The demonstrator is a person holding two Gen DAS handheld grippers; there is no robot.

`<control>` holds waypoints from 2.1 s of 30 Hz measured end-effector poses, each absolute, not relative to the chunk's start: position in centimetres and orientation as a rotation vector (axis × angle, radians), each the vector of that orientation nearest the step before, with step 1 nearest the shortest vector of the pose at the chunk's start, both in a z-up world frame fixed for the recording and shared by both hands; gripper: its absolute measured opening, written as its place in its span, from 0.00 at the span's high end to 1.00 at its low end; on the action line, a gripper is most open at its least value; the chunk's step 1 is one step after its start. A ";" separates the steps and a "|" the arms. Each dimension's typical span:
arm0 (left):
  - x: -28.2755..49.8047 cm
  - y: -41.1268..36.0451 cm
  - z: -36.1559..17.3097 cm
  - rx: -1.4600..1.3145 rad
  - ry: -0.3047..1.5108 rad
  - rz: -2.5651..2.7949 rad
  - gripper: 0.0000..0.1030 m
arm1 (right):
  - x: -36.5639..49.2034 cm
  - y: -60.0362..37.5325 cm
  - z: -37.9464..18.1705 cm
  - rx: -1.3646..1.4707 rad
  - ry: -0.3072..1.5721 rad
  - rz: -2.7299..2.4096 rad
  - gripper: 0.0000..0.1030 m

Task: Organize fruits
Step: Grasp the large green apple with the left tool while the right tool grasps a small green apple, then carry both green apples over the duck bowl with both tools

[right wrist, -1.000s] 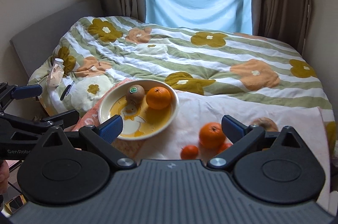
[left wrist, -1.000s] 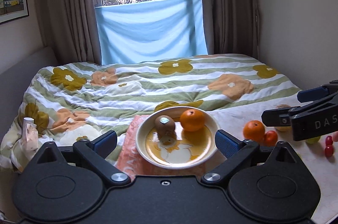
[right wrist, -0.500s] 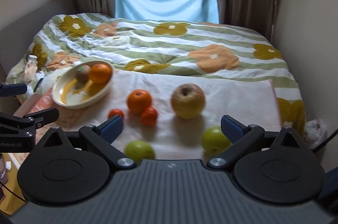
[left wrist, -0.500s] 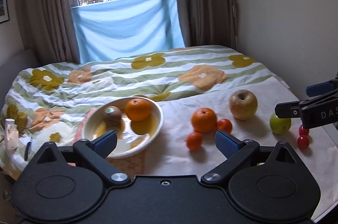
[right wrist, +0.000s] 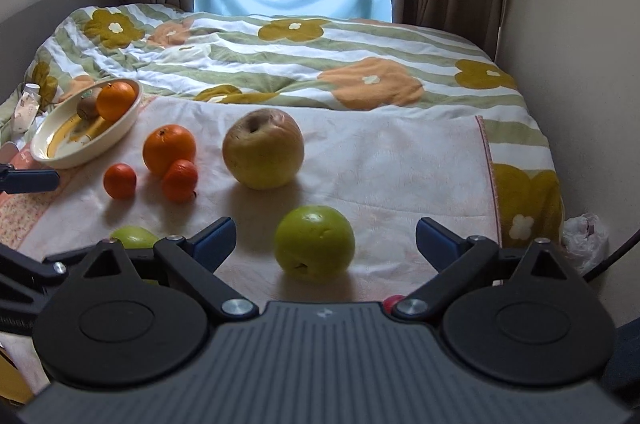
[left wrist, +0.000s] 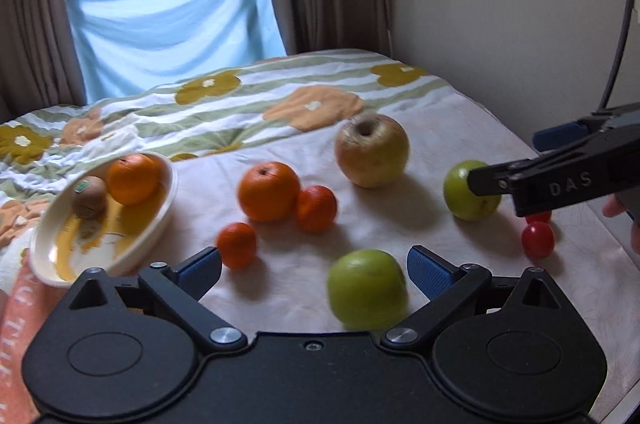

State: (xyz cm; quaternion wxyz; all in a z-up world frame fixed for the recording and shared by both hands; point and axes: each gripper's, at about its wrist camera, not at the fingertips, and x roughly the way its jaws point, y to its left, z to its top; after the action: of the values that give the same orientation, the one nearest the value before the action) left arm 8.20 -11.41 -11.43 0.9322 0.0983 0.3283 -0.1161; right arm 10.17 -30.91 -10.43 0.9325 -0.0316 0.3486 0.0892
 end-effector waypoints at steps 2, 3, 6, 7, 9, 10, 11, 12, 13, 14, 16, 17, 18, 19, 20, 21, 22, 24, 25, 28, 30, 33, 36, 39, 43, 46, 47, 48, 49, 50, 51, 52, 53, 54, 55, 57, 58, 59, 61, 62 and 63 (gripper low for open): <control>8.5 -11.9 -12.2 0.196 0.688 -0.248 0.02 | 10.7 -31.1 -11.1 -0.061 0.724 0.197 0.00; 8.6 -12.1 -12.4 0.193 0.693 -0.250 0.02 | 11.0 -31.1 -11.4 -0.056 0.732 0.206 0.00; 9.0 -12.6 -13.0 0.185 0.710 -0.254 0.04 | 11.7 -31.1 -12.3 -0.054 0.751 0.221 0.00; 9.1 -12.7 -13.1 0.185 0.716 -0.254 0.05 | 11.9 -31.2 -12.5 -0.054 0.755 0.226 0.00; 9.3 -12.8 -13.4 0.183 0.726 -0.255 0.09 | 12.1 -31.2 -12.8 -0.050 0.761 0.232 0.00; 9.4 -12.9 -13.5 0.182 0.731 -0.254 0.11 | 12.2 -31.3 -12.9 -0.049 0.763 0.235 0.00; 9.4 -12.9 -13.5 0.180 0.735 -0.252 0.11 | 12.2 -31.3 -13.0 -0.048 0.766 0.239 0.00; 9.5 -12.9 -13.6 0.177 0.739 -0.252 0.13 | 12.3 -31.3 -13.1 -0.048 0.769 0.243 0.01; 9.5 -12.9 -13.7 0.172 0.744 -0.253 0.16 | 12.3 -31.3 -13.1 -0.048 0.772 0.247 0.03; 9.5 -12.9 -13.7 0.168 0.750 -0.253 0.18 | 12.4 -31.3 -13.2 -0.048 0.775 0.250 0.04; 9.6 -12.8 -13.8 0.160 0.762 -0.253 0.26 | 12.5 -31.3 -13.2 -0.050 0.776 0.255 0.04; 9.7 -12.8 -14.0 0.156 0.768 -0.252 0.28 | 12.6 -31.3 -13.2 -0.051 0.776 0.256 0.05; 9.7 -12.8 -14.0 0.149 0.773 -0.254 0.30 | 12.6 -31.3 -13.3 -0.051 0.776 0.258 0.05; 9.7 -12.7 -14.1 0.139 0.777 -0.255 0.32 | 12.6 -31.2 -13.3 -0.052 0.777 0.260 0.05; 9.7 -12.7 -14.2 0.132 0.780 -0.257 0.33 | 12.6 -31.2 -13.3 -0.052 0.778 0.261 0.06; 9.7 -12.7 -14.2 0.128 0.782 -0.260 0.36 | 12.7 -31.1 -13.3 -0.051 0.778 0.263 0.07; 9.6 -12.7 -14.3 0.126 0.787 -0.266 0.41 | 12.7 -31.1 -13.3 -0.049 0.779 0.265 0.08; 9.6 -12.8 -14.4 0.126 0.794 -0.274 0.43 | 12.7 -31.1 -13.4 -0.045 0.785 0.265 0.08; 9.5 -12.9 -14.3 0.130 0.793 -0.274 0.44 | 12.7 -31.2 -13.4 -0.043 0.787 0.265 0.09; 9.4 -12.7 -14.4 0.124 0.792 -0.278 0.44 | 12.8 -31.2 -13.4 -0.042 0.788 0.262 0.09; 9.4 -12.6 -14.3 0.120 0.791 -0.281 0.44 | 12.9 -31.2 -13.5 -0.039 0.791 0.260 0.09; 9.1 -12.6 -14.3 0.130 0.788 -0.279 0.44 | 13.1 -31.1 -13.6 -0.040 0.795 0.261 0.11; 9.1 -12.6 -14.3 0.132 0.787 -0.278 0.44 | 13.1 -30.9 -13.6 -0.042 0.796 0.262 0.12; 9.1 -12.4 -14.3 0.129 0.789 -0.274 0.44 | 13.2 -30.7 -13.8 -0.047 0.802 0.259 0.18; 8.9 -12.0 -14.2 0.117 0.784 -0.263 0.45 | 13.3 -30.5 -13.9 -0.052 0.808 0.255 0.31; 8.6 -11.7 -13.7 0.108 0.770 -0.255 0.45 | 12.8 -30.5 -13.5 -0.039 0.795 0.259 0.31; 8.5 -11.6 -13.6 0.107 0.766 -0.253 0.45 | 12.6 -30.5 -13.3 -0.040 0.792 0.265 0.31; 8.4 -11.5 -13.5 0.105 0.762 -0.249 0.45 | 12.4 -30.4 -13.1 -0.043 0.790 0.270 0.31; 8.3 -11.4 -13.3 0.102 0.759 -0.246 0.45 | 12.3 -30.2 -12.9 -0.047 0.788 0.274 0.31; 8.1 -11.3 -13.1 0.099 0.755 -0.243 0.45 | 12.0 -30.0 -12.7 -0.051 0.783 0.277 0.31; 8.0 -11.1 -12.9 0.096 0.752 -0.240 0.45 | 11.8 -29.8 -12.4 -0.057 0.779 0.283 0.31; 7.8 -11.0 -12.7 0.093 0.748 -0.236 0.45 | 11.6 -29.5 -12.1 -0.062 0.775 0.287 0.31; 7.6 -10.9 -12.4 0.090 0.744 -0.232 0.45 | 11.5 -29.3 -11.8 -0.065 0.772 0.293 0.31; 7.4 -10.8 -12.1 0.087 0.739 -0.227 0.45 | 11.3 -29.1 -11.5 -0.064 0.771 0.299 0.31; 7.2 -10.6 -11.8 0.083 0.736 -0.222 0.45 | 11.2 -28.9 -11.1 -0.059 0.771 0.307 0.31; 6.8 -10.2 -11.0 0.076 0.727 -0.209 0.45 | 10.8 -28.5 -10.3 -0.050 0.763 0.315 0.31; 6.5 -10.0 -10.6 0.074 0.723 -0.202 0.45 | 10.5 -28.2 -10.0 -0.049 0.758 0.321 0.31; 6.3 -9.7 -10.2 0.069 0.719 -0.195 0.45 | 10.3 -27.8 -9.5 -0.051 0.754 0.328 0.31; 5.7 -9.1 -9.4 0.059 0.706 -0.178 0.45 | 9.8 -27.1 -8.8 -0.056 0.748 0.340 0.31; 5.5 -8.8 -8.9 0.055 0.700 -0.168 0.45 | 9.6 -26.7 -8.4 -0.057 0.744 0.348 0.31; 5.3 -8.5 -8.6 0.053 0.694 -0.158 0.45 | 9.4 -26.3 -8.0 -0.057 0.741 0.356 0.31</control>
State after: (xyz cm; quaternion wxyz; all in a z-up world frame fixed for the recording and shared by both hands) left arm 5.31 -8.45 -8.55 0.9370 0.0257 0.3398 -0.0776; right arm 9.45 -26.28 -8.01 0.9164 -0.0275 0.3601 0.1728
